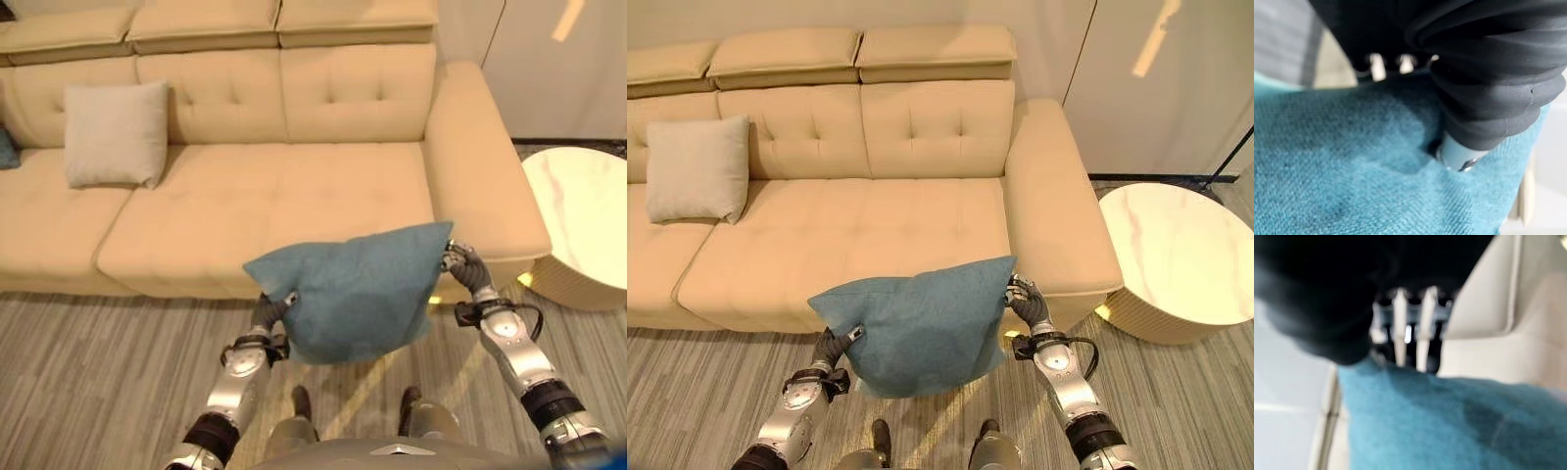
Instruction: Pick up all the scattered cushions and arrange them neatly on the sofa.
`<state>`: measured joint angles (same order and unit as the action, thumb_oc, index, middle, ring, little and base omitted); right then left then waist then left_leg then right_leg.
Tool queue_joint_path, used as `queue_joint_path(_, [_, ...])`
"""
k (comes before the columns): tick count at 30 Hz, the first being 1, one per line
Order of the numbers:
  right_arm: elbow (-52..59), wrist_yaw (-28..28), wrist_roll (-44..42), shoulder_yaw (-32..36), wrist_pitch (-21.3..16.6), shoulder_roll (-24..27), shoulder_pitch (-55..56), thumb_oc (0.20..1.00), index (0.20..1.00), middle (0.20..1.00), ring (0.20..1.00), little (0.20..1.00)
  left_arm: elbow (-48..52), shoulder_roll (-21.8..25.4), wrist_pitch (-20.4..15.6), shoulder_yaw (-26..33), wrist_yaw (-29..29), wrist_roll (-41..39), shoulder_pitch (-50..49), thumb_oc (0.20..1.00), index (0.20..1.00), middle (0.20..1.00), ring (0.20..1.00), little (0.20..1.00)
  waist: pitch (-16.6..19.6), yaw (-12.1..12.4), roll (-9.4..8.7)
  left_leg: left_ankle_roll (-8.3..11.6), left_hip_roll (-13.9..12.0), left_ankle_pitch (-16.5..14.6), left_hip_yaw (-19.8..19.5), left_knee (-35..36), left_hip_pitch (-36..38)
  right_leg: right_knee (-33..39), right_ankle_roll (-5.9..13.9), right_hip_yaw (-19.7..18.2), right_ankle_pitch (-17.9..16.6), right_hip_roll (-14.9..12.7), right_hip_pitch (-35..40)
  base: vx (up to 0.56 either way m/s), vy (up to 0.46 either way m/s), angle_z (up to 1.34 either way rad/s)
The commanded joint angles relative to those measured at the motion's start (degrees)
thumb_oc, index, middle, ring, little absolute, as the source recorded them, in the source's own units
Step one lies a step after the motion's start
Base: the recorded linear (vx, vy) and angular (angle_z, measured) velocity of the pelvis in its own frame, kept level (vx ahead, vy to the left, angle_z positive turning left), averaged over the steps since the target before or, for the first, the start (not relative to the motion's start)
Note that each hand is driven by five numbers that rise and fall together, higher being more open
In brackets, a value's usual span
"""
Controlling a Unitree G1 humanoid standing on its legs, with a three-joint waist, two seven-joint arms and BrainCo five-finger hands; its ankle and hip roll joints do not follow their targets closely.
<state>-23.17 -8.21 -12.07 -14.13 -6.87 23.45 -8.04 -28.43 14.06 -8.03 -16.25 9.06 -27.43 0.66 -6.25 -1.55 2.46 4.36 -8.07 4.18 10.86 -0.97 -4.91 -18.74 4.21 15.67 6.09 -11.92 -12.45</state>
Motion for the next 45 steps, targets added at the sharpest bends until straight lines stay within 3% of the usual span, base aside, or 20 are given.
queue_joint_path(1, [7.1, 1.7, 0.7, 0.7, -3.5, -2.2, -2.3, 0.200, 0.200, 0.200, 0.200, 0.200, 5.9, 1.2, -4.3, 1.3, -3.1, 1.9, 4.1, 0.200, 0.200, 0.200, 0.200, 0.200, 0.6, 0.7, -5.15, -0.60, 2.4, -4.9, 2.0, -3.6, 0.2, 12.4, 6.10, 0.1, -6.8, -2.1, 9.2, 0.05, 0.221, -0.13])
queue_joint_path(2, [7.3, 2.2, 0.8, -0.2, -3.5, -3.2, -2.8, 0.200, 0.200, 0.200, 0.200, 0.200, 6.0, 1.3, -4.2, 1.5, -3.2, 2.0, 3.8, 0.200, 0.200, 0.200, 0.200, 0.200, 0.2, 0.8, -4.88, -1.76, 3.6, -5.7, 2.2, -3.1, 1.4, 7.8, 6.57, -0.7, -7.4, -3.6, 8.0, 0.05, 0.220, -0.13])
queue_joint_path(4, [7.4, 2.4, 1.0, -0.6, -3.5, -3.6, -3.0, 0.200, 0.200, 0.200, 0.200, 0.200, 6.2, 1.5, -4.2, 1.6, -3.2, 1.9, 3.7, 0.200, 0.200, 0.200, 0.200, 0.200, -0.2, 0.8, -4.90, -2.41, 4.2, -5.9, 2.1, -2.9, 2.0, 5.1, 6.63, -1.6, -7.6, -3.9, 7.3, 0.06, 0.179, -0.10])
queue_joint_path(5, [7.5, 2.8, 1.5, -1.6, -3.6, -4.2, -3.7, 0.200, 0.200, 0.200, 0.200, 0.200, 6.1, 1.6, -4.4, 1.6, -3.3, 2.0, 3.6, 0.200, 0.200, 0.200, 0.200, 0.200, -0.5, 0.7, -4.43, -3.32, 5.2, -6.2, 1.9, -2.0, 3.4, 0.5, 6.55, -3.5, -7.9, -3.2, 4.8, 0.07, 0.162, -0.05])
queue_joint_path(7, [7.6, 2.9, 1.6, -2.1, -3.6, -4.3, -4.0, 0.200, 0.200, 0.200, 0.200, 0.200, 5.9, 1.5, -4.4, 1.4, -3.2, 2.0, 3.7, 0.200, 0.200, 0.200, 0.200, 0.200, -0.5, 0.6, -4.14, -3.56, 5.4, -6.1, 1.9, -1.6, 3.8, 0.0, 6.17, -4.3, -7.7, -2.0, 3.6, 0.10, 0.117, -0.03])
queue_joint_path(8, [8.1, 3.1, 1.5, -2.7, -3.7, -4.1, -4.7, 0.200, 0.200, 0.200, 0.200, 0.200, 6.2, 1.4, -4.4, 1.5, -3.1, 2.0, 3.6, 0.200, 0.200, 0.200, 0.200, 0.200, -0.5, 0.3, -3.92, -3.94, 6.5, -6.4, 1.8, -0.7, 5.0, 2.1, 5.21, -5.7, -7.0, 0.6, 1.9, 0.12, 0.086, -0.18])
queue_joint_path(12, [8.8, 3.1, 1.1, -3.3, -3.8, -3.6, -5.9, 0.200, 0.200, 0.200, 0.200, 0.200, 6.5, 1.4, -4.4, 1.5, -2.6, 1.6, 4.6, 0.200, 0.200, 0.200, 0.200, 0.200, -0.9, 0.1, -4.19, -4.09, 7.6, -7.1, 1.4, -0.2, 5.8, 7.6, 4.91, -3.8, -9.7, 1.5, -0.7, 0.11, 0.002, -0.08])
queue_joint_path(15, [9.2, 3.2, 1.4, -3.1, -3.6, -2.9, -5.6, 0.200, 0.200, 0.200, 0.200, 0.200, 5.8, 0.8, -4.6, 1.2, -2.5, 1.7, 6.1, 0.200, 0.200, 0.200, 0.200, 0.200, -1.6, -1.6, -4.77, -4.04, 8.5, -8.6, -0.3, -0.8, 7.2, 12.4, 5.86, -6.4, -11.1, 3.6, -2.8, 0.17, -0.080, 0.00])
queue_joint_path(18, [9.1, 3.5, 1.1, -2.7, -3.8, -2.7, -5.0, 0.200, 0.200, 0.200, 0.200, 0.200, 5.0, 0.2, -4.9, 0.6, -3.5, 1.8, 5.8, 0.200, 0.200, 0.200, 0.200, 0.200, -1.0, -1.8, -5.39, -3.66, 9.3, -9.5, -0.8, -1.0, 7.5, 15.1, 5.59, -6.2, -11.3, 3.6, -0.5, 0.13, -0.101, 0.47])
queue_joint_path(20, [9.6, 3.5, 1.6, -1.4, -4.1, -1.5, -2.7, 0.200, 0.200, 0.200, 0.200, 0.200, 4.2, -0.8, -4.8, -0.4, -4.1, 1.7, 5.2, 0.200, 0.200, 0.200, 0.200, 0.200, 0.5, -2.9, -5.17, -1.30, 8.2, -10.8, -0.9, -5.5, 6.2, 15.7, 4.44, -4.5, -10.4, 3.9, 2.8, 0.24, -0.240, 0.60])
queue_joint_path(21, [9.8, 3.6, 1.6, -0.9, -4.5, -0.9, -2.1, 0.200, 0.200, 0.200, 0.200, 0.200, 4.0, -1.0, -4.6, -0.8, -4.3, 1.7, 5.3, 0.200, 0.200, 0.200, 0.200, 0.200, 0.8, -3.6, -5.43, -0.13, 6.7, -11.2, 1.1, -9.1, 4.9, 16.1, 4.02, -2.8, -9.8, 3.2, 4.2, 0.18, -0.224, 1.06])
queue_joint_path(24, [11.1, 3.3, 0.9, -0.1, -4.4, 0.4, -1.0, 0.200, 0.200, 0.200, 0.200, 0.200, 4.0, -1.7, -4.1, -1.3, -4.4, 0.4, 5.4, 0.200, 0.200, 0.200, 0.200, 0.200, 0.5, -4.5, -5.96, 2.45, 0.4, -5.8, 5.2, -22.0, -0.8, 16.9, 1.42, -0.2, -7.3, 3.8, 8.0, 0.15, -0.192, 1.15])
queue_joint_path(26, [11.8, 3.4, 0.6, 0.4, -4.0, 0.8, -0.2, 0.200, 0.200, 0.200, 0.200, 0.200, 3.8, -2.0, -3.6, -1.6, -4.4, 0.2, 5.7, 0.200, 0.200, 0.200, 0.200, 0.200, -0.1, -4.2, -6.39, 2.59, -3.0, -3.8, 7.1, -24.3, -4.2, 18.1, 0.42, 0.6, -6.1, 4.5, 10.5, 0.13, -0.112, 0.62])
queue_joint_path(28, [12.2, 3.3, 0.7, 0.5, -3.8, 0.9, 0.5, 0.200, 0.200, 0.200, 0.200, 0.200, 4.1, -1.8, -3.1, -1.6, -4.5, 0.8, 5.9, 0.200, 0.200, 0.200, 0.200, 0.200, 0.0, -3.6, -7.03, 1.60, -3.0, -4.8, 6.7, -19.3, -6.0, 19.1, 0.67, 0.3, -5.6, 4.4, 11.8, 0.19, -0.005, 0.20])
queue_joint_path(30, [12.0, 3.3, 1.0, 0.5, -3.8, 0.7, 1.0, 0.200, 0.200, 0.200, 0.200, 0.200, 4.9, -1.6, -3.1, -1.3, -4.2, 1.5, 5.7, 0.200, 0.200, 0.200, 0.200, 0.200, 0.0, -2.7, -6.12, 2.43, -2.9, 0.7, 3.8, -8.7, -7.2, 19.8, 1.23, -0.6, -4.2, 5.6, 13.5, 0.25, 0.084, 0.23])
queue_joint_path(34, [11.3, 3.1, 1.3, 0.7, -3.6, 0.8, 0.8, 0.200, 0.200, 0.200, 0.200, 0.200, 5.8, -1.3, -3.3, -0.6, -4.2, 1.3, 4.9, 0.200, 0.200, 0.200, 0.200, 0.200, 0.4, -2.0, -4.61, 3.03, -3.9, 3.8, 4.1, -0.2, -6.7, 19.3, 1.89, -1.7, -1.7, 6.2, 16.4, 0.29, 0.146, 0.03])
queue_joint_path(36, [11.5, 3.2, 1.4, 0.9, -3.7, 0.6, 0.9, 0.200, 0.200, 0.200, 0.200, 0.200, 6.1, -1.2, -3.2, -0.5, -4.3, 1.6, 4.7, 0.200, 0.200, 0.200, 0.200, 0.200, 0.9, -1.9, -4.05, 2.91, -3.9, 4.5, 3.9, 0.6, -5.8, 19.1, 2.23, -2.0, -1.5, 6.3, 16.6, 0.25, 0.148, -0.21])
queue_joint_path(41, [12.3, 3.9, 2.2, 0.5, -3.5, -0.8, 0.4, 0.200, 0.200, 0.200, 0.200, 0.200, 8.3, 0.3, -3.7, 0.3, -4.7, 2.0, 4.2, 0.200, 0.200, 0.200, 0.200, 0.200, 1.6, -1.1, -4.78, 0.57, -0.7, 0.2, 5.3, -3.9, -4.5, 14.5, 3.75, -4.6, -0.6, 2.2, 17.3, 0.27, 0.220, -0.69])
queue_joint_path(43, [12.2, 4.1, 2.5, 0.5, -3.6, -1.1, -0.5, 0.200, 0.200, 0.200, 0.200, 0.200, 8.6, 1.0, -3.9, 0.8, -4.5, 2.5, 4.8, 0.200, 0.200, 0.200, 0.200, 0.200, 1.5, -1.1, -5.05, -1.04, 1.0, -2.0, 6.1, -4.5, -3.3, 9.5, 4.90, -5.6, -1.7, 0.5, 14.9, 0.19, 0.209, -0.45])
queue_joint_path(45, [12.0, 4.1, 2.3, 0.0, -3.7, -2.0, -2.7, 0.200, 0.200, 0.200, 0.200, 0.200, 9.1, 2.2, -4.5, 1.6, -3.7, 2.7, 6.0, 0.200, 0.200, 0.200, 0.200, 0.200, 0.6, -1.4, -5.07, -3.17, 2.6, -4.1, 8.2, -4.5, -1.1, -0.5, 5.64, -7.1, -5.3, -0.9, 8.8, 0.22, 0.278, -0.30])
